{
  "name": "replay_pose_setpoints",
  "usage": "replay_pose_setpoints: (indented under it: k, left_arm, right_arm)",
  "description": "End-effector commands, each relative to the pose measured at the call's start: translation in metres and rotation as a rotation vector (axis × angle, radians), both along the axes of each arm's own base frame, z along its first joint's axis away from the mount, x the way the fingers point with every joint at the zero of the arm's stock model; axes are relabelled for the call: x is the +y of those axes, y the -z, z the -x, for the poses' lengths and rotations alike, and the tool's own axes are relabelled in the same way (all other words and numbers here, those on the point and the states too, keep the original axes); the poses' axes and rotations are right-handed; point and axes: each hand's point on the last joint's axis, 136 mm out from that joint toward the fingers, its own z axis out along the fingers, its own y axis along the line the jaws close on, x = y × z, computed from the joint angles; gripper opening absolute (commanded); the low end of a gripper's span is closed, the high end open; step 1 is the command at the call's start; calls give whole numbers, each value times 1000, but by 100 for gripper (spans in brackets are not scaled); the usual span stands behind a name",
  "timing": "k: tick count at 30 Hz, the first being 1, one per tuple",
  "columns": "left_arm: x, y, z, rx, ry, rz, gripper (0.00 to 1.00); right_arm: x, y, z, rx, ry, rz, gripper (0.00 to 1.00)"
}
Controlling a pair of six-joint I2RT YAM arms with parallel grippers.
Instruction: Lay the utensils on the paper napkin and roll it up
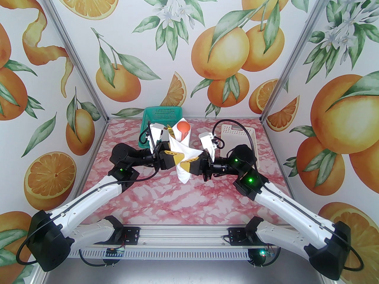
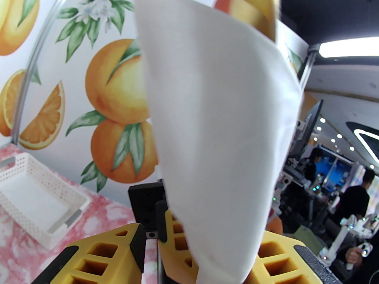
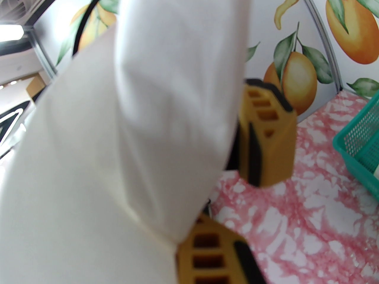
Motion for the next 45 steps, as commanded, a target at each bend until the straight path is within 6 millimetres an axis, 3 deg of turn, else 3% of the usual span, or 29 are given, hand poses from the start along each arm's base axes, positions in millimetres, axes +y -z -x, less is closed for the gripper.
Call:
replay_pose_setpoints:
  k: [1,9,11,16,19,22,26,31,33,37,42,45]
  left_arm:
    - [-2,-16,7,-68,23,27,45]
    - [-2,-15,7,-72,20,23,23]
    - [-3,-15,7,-70,15,23,19]
    - [-2,-15,4,-67,0,26,12]
    - [-2,-16,2,-66,-11,26,9]
    - [-2,-14,0,-65,-22,20,7]
    - [-2,-12,-3,-62,-41,11,4]
    - [-3,-12,-4,-57,-44,10,1]
    - [-3,-12,-4,-55,-42,9,0]
    - [-3,-10,-4,-54,-48,0,0]
    - [-2,-10,-5,-50,-61,-6,0]
    - [-2,-10,-5,-49,-59,-8,0]
  right_arm:
    - [3,-15,10,-37,-55,-26,0]
    - [2,-11,10,-39,-32,-12,0]
    - [-1,-9,9,-39,-16,-3,7]
    - [-13,3,8,-24,43,34,46]
    - [-27,9,5,-6,92,34,62]
    - [-41,10,4,6,140,30,71]
    - [-48,-1,6,-3,172,14,74]
    - [-45,-12,-4,-13,196,12,65]
    - [-44,-14,-11,-21,219,24,56]
    - [-48,-23,-20,-35,249,8,38]
    - [-60,-24,-28,-24,260,7,0]
    - [-68,-25,-33,-31,272,17,0]
